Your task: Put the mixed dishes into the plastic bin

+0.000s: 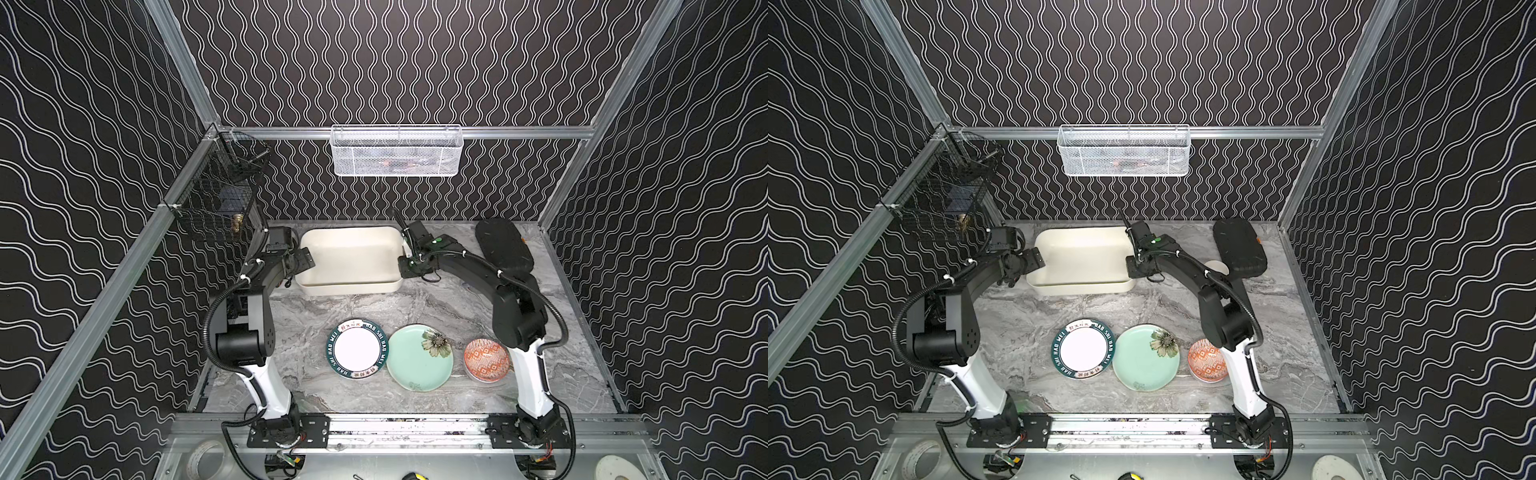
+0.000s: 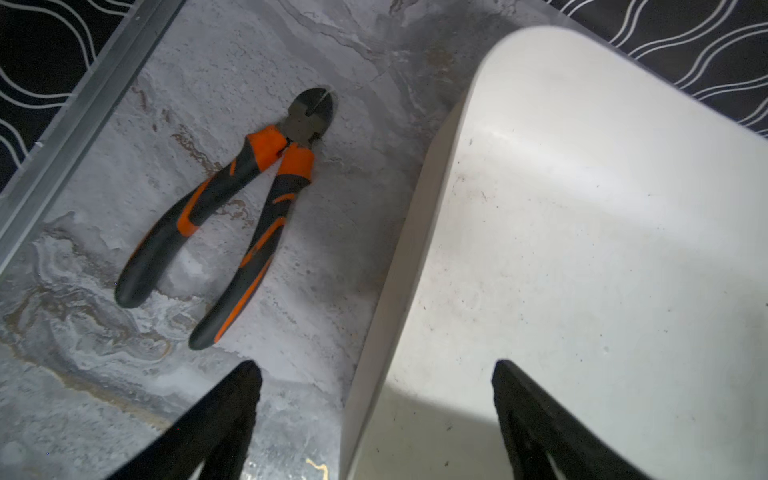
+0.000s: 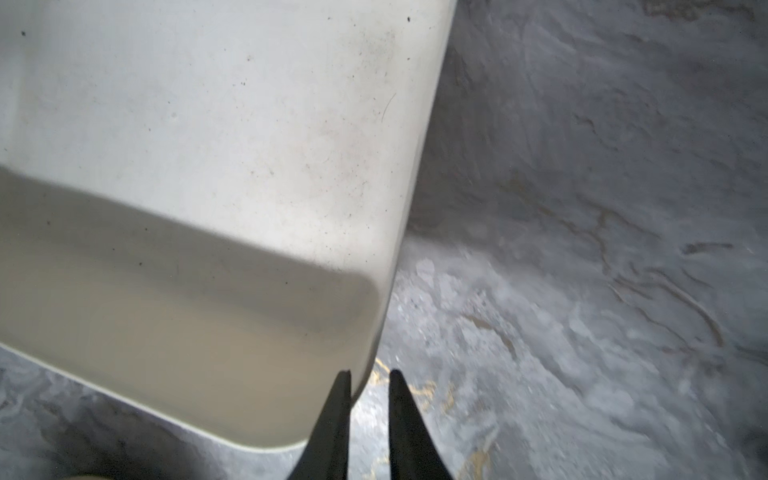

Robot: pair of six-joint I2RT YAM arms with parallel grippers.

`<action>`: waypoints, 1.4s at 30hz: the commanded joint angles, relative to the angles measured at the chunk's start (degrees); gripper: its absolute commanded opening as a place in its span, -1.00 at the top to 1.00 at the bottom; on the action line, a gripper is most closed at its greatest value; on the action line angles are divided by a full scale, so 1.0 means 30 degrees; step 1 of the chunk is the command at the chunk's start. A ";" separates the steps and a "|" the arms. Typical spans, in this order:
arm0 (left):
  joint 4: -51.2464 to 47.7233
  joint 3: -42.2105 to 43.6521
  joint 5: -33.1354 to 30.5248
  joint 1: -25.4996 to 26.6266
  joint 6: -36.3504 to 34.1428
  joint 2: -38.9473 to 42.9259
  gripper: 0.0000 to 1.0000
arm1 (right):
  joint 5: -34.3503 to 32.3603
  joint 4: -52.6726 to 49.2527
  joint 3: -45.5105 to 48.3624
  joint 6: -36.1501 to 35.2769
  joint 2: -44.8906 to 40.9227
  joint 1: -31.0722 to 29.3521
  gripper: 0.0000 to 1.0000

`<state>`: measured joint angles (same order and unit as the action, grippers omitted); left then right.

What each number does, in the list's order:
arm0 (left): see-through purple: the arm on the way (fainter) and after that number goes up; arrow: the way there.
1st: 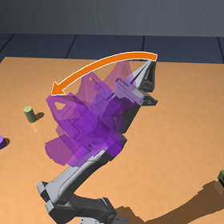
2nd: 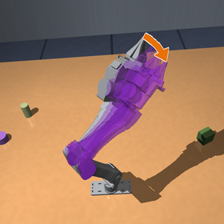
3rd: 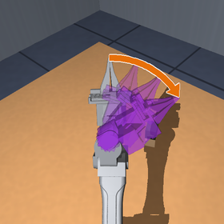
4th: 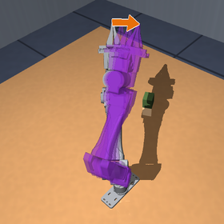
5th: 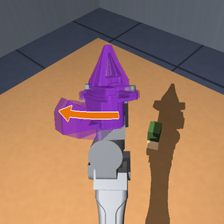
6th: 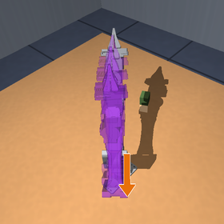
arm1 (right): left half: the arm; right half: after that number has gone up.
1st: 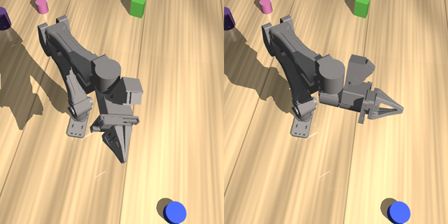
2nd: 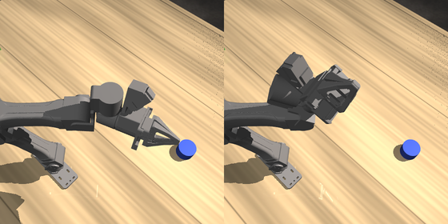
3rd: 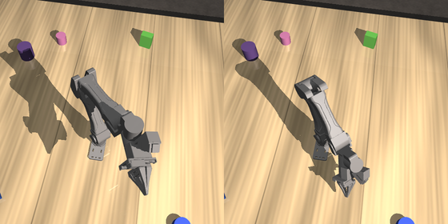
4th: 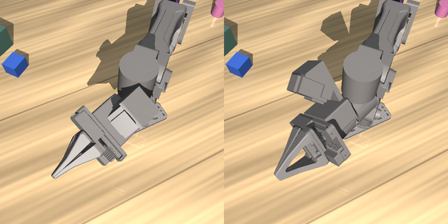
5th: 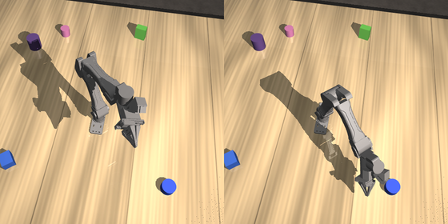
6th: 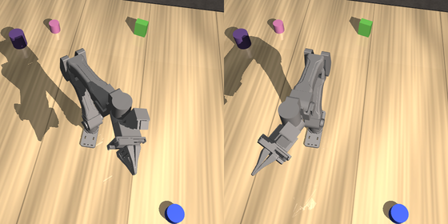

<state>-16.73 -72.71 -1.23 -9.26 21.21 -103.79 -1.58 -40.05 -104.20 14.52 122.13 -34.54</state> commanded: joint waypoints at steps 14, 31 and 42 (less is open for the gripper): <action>0.0334 -0.0500 0.0275 0.2465 0.0401 -0.0879 -0.78 | -0.1332 -0.0638 0.5249 0.1159 -0.5388 0.0000 0.55; -0.0854 -0.1849 0.1157 0.3621 -0.1037 -0.2554 0.07 | -0.0585 -0.3044 0.6271 0.1575 -1.0123 -0.0034 -0.16; -0.1240 -0.1747 0.2183 0.3741 -0.1975 -0.2262 0.90 | -0.0799 -0.4321 0.9094 0.2159 -1.3618 -0.0037 -0.52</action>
<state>-19.66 -77.60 3.25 1.96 17.45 -111.46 -3.44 -51.18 -78.08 19.77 82.59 -34.54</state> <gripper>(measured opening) 0.064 0.763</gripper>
